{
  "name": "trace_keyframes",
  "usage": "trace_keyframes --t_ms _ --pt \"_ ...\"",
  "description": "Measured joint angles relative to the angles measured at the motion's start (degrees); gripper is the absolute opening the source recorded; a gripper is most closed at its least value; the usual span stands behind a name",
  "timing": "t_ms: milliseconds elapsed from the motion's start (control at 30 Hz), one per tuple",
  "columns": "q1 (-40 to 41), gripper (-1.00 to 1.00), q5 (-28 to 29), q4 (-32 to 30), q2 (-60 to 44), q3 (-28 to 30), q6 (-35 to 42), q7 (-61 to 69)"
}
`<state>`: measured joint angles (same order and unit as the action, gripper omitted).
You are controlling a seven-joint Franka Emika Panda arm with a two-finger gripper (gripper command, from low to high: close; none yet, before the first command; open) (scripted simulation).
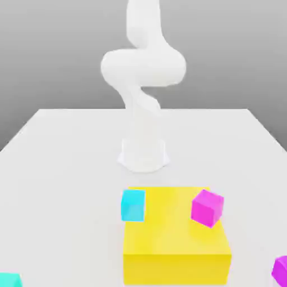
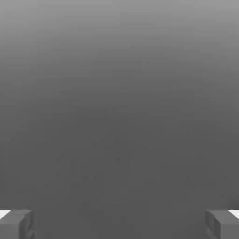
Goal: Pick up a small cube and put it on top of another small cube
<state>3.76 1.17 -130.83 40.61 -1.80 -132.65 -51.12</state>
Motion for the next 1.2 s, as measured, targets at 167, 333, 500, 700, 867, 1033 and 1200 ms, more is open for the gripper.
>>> trace_keyframes --t_ms 167,333,500,700,867,1033,1200 --pt "6.7 0.00 3.2 2.0 -10.8 -2.9 -1.7 -11.5" --pt "11.8 0.00 6.7 3.9 -21.2 -4.5 -3.4 -22.8" --pt "15.3 0.00 9.7 5.8 -31.7 -4.2 -5.0 -33.8" --pt "19.2 0.00 10.7 8.0 -43.9 -2.4 -7.3 -45.2" --pt "20.7 0.00 8.4 9.7 -53.6 -0.7 -9.6 -52.6" --pt "22.9 0.00 3.3 11.3 -63.0 0.7 -12.0 -58.2" --pt "24.4 0.00 -0.1 13.4 -72.8 0.9 -17.1 -60.7"
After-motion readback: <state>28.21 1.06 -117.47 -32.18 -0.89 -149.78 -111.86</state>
